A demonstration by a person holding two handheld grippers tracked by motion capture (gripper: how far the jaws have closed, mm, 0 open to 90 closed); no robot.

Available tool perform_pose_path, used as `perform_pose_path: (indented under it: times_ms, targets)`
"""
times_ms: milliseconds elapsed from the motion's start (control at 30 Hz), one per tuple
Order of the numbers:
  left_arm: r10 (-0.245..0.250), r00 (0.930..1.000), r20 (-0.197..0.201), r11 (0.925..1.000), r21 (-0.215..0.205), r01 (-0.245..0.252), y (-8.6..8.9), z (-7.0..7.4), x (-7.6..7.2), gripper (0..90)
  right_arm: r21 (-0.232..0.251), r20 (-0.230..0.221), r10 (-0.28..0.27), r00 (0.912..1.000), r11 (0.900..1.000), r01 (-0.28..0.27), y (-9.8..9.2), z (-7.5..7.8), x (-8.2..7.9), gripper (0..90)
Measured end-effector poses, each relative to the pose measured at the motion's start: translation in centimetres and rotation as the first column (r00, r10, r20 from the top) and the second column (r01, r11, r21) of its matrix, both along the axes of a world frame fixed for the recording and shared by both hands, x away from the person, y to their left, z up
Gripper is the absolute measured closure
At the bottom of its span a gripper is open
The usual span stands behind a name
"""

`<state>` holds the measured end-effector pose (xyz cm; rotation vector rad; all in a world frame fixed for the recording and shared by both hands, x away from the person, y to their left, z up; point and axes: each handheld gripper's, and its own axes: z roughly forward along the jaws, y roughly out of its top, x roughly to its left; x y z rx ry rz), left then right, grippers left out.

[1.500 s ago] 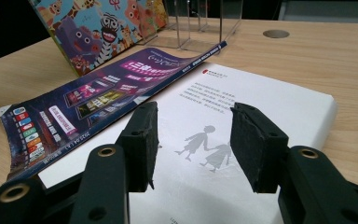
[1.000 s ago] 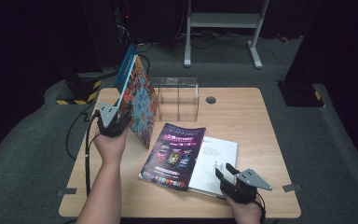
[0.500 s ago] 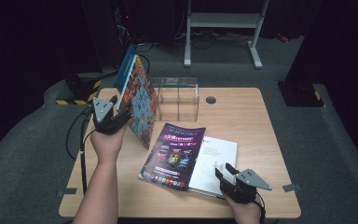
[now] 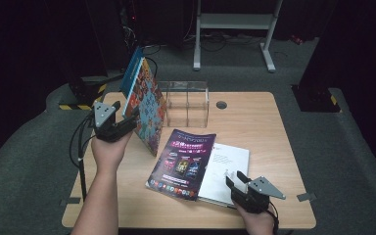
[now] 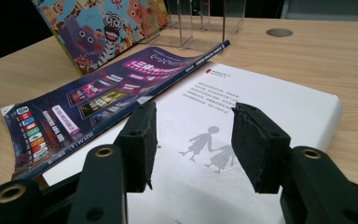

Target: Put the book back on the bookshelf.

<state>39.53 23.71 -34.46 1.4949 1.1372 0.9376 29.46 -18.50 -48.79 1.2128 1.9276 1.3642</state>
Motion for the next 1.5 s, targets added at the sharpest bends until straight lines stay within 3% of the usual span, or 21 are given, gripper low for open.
perform_pose_path:
  times_ms: [167, 467, 600, 800, 933, 1033, 1233, 1400, 1500]
  targets:
    - [-0.005, 0.9998, -0.021, 0.9996, 0.026, 0.006, 0.6, -0.1, -1.2, 32.2, -0.001, -0.001, 0.005, 1.0, 1.0, -0.005, 0.1, 0.1, 0.0, 50.0]
    - [-0.026, 0.9979, -0.059, 0.9993, 0.023, 0.028, 2.5, -1.6, -3.4, 33.0, -0.005, -0.002, 0.008, 1.0, 1.0, -0.008, 0.0, 0.0, 0.3, 50.7]
    - [-0.022, 0.9968, -0.077, 0.9995, 0.02, 0.024, 3.4, -3.0, -4.2, 33.6, -0.008, -0.002, 0.007, 1.0, 1.0, -0.007, -0.1, 0.0, 0.3, 50.9]
    - [-0.025, 0.9881, -0.152, 0.9993, 0.023, 0.029, 4.4, -6.1, -4.9, 31.7, -0.013, 0.002, 0.022, 0.9998, 1.0, -0.022, -0.2, -0.1, 0.5, 51.3]
    - [-0.051, 0.9741, -0.22, 0.9982, 0.02, 0.056, 4.4, -8.6, -5.0, 30.1, -0.009, -0.001, 0.029, 0.9996, 1.0, -0.029, -0.3, -0.3, 0.7, 51.4]
    - [-0.064, 0.968, -0.243, 0.9974, 0.016, 0.07, 4.0, -10.3, -5.2, 30.0, -0.023, 0.013, 0.023, 0.9996, 0.999, -0.023, -0.2, -0.3, 0.6, 52.4]
    - [-0.125, 0.9478, -0.293, 0.9913, 0.001, 0.132, 2.8, -13.1, -5.3, 31.4, -0.042, 0.012, 0.016, 0.9998, 0.999, -0.015, -0.1, -0.3, 0.7, 51.0]
    - [-0.197, 0.9152, -0.352, 0.977, 0.008, 0.213, 0.9, -15.0, -5.3, 32.1, -0.057, 0.001, 0.008, 1.0, 0.998, -0.008, 0.0, -0.2, 0.8, 48.6]
    - [-0.239, 0.8988, -0.368, 0.9679, -0.015, 0.251, -0.3, -15.7, -5.4, 33.2, -0.069, -0.001, 0.007, 1.0, 0.998, -0.007, 0.1, -0.1, 0.9, 48.2]
